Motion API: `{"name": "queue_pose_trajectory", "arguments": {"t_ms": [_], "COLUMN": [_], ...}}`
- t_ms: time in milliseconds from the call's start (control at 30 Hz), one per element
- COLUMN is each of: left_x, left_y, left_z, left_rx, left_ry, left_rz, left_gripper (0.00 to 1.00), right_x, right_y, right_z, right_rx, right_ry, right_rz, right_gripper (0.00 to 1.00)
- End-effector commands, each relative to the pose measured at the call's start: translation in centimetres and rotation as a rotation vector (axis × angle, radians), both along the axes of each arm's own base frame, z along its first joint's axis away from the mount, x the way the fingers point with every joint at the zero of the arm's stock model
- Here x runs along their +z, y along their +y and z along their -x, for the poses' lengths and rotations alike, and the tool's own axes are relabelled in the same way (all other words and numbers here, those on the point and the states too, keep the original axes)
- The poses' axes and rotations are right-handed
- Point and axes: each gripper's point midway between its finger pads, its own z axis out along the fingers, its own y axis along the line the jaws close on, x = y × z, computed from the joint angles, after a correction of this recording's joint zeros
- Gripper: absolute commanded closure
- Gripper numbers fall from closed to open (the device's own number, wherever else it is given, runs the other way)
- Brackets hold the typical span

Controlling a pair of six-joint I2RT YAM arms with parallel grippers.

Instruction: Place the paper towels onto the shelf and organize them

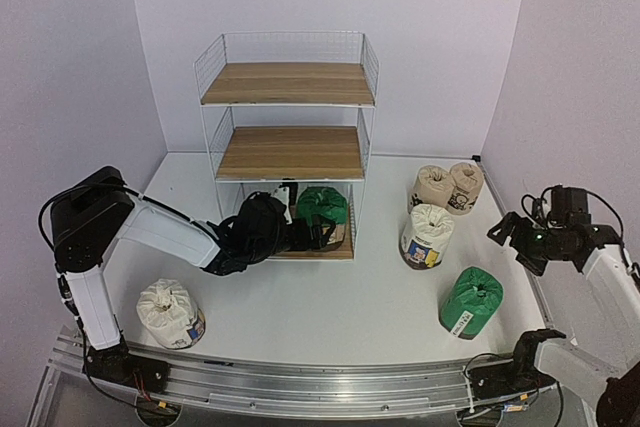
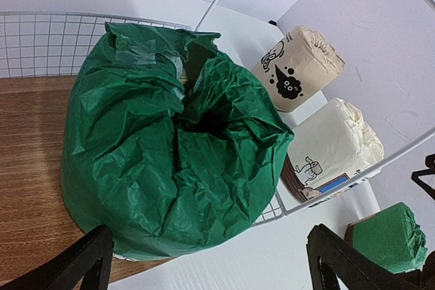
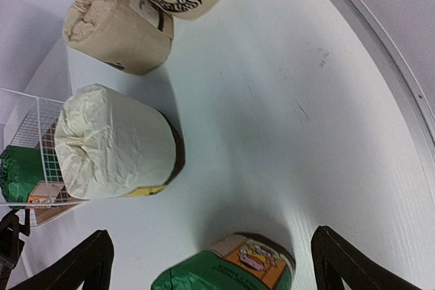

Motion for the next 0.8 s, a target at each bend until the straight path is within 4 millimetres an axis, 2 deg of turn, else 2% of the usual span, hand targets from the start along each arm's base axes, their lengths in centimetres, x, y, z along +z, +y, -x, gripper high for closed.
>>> {"name": "queue_pose_trajectory", "arguments": {"t_ms": [0,100,167,233,333,433,533,767], "left_x": [3.0,3.3,3.3,3.4,2.7,2.4,2.7,2.7], "left_y": [0.8,1.8,2.3,2.9,3.9,4.7,4.9,5.4], "left_z": [0.8,2.7,4.2,5.4,7.2,8.4,9.2,9.8], "left_rx": [0.032,0.052,0.056,0.051,0.033,0.027,0.004,-0.009], "left_ry": [-0.016,0.001,0.027,0.066,0.124,0.158,0.156,0.156], "left_rz": [0.019,-0.052,-0.09,-0.093,-0.083,-0.079,-0.075,-0.085], "left_gripper": [0.0,0.01,0.0,0.01,0.0,0.0,0.0,0.0], "right_x": [1.5,1.0,1.2,1.4,0.6,-0.8,-1.4,-3.1], "right_y": [-0.4,-0.9,-0.3,0.3,1.6,3.3,4.1,4.7], "right_z": [3.5,7.4,9.1,10.3,11.6,11.8,11.1,9.3], "right_rx": [-0.068,-0.131,-0.125,-0.12,-0.094,-0.043,-0.015,0.003], "right_ry": [0.194,0.388,0.452,0.468,0.514,0.533,0.51,0.484], "right_rz": [-0.009,-0.004,-0.028,-0.061,-0.132,-0.222,-0.262,-0.311], "right_gripper": [0.02,0.02,0.04,0.08,0.13,0.15,0.16,0.17]}}
